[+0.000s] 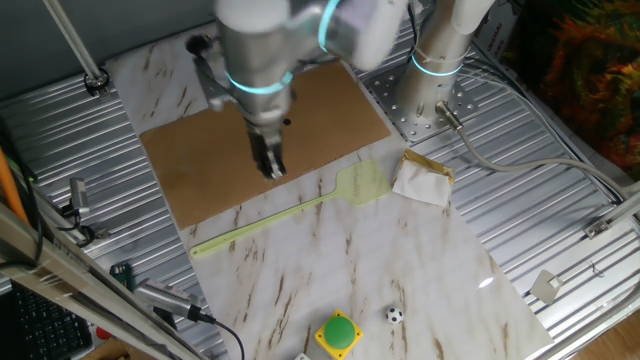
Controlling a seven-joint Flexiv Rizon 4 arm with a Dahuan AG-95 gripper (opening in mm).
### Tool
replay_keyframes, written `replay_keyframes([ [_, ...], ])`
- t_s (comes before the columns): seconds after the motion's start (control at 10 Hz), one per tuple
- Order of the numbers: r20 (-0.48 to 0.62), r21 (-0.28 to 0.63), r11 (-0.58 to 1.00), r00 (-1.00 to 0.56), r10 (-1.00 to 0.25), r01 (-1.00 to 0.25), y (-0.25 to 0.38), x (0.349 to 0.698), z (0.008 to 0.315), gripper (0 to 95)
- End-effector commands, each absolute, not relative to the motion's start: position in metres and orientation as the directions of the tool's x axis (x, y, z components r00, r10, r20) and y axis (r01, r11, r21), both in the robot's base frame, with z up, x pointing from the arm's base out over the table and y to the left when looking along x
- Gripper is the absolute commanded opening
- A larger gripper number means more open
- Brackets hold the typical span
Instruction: Swat with a flyswatter
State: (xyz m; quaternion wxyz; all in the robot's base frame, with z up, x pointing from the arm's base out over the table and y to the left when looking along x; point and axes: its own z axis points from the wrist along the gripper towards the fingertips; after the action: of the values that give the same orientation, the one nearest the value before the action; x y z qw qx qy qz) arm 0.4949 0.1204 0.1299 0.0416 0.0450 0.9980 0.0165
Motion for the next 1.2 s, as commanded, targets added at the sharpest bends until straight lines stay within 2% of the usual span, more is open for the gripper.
replay_keyframes([
  [0.1,-0.098,0.040,0.996,-0.991,0.088,0.085,0.130,0.496,0.122,0.0],
  [0.4,-0.100,0.038,0.995,-0.990,0.097,0.093,0.129,0.501,0.105,0.0],
  [0.7,-0.108,0.039,0.995,-0.990,0.091,0.087,0.127,0.507,0.072,0.0],
  [1.2,-0.105,0.034,0.998,-0.993,0.054,0.050,0.127,0.510,0.052,0.0],
])
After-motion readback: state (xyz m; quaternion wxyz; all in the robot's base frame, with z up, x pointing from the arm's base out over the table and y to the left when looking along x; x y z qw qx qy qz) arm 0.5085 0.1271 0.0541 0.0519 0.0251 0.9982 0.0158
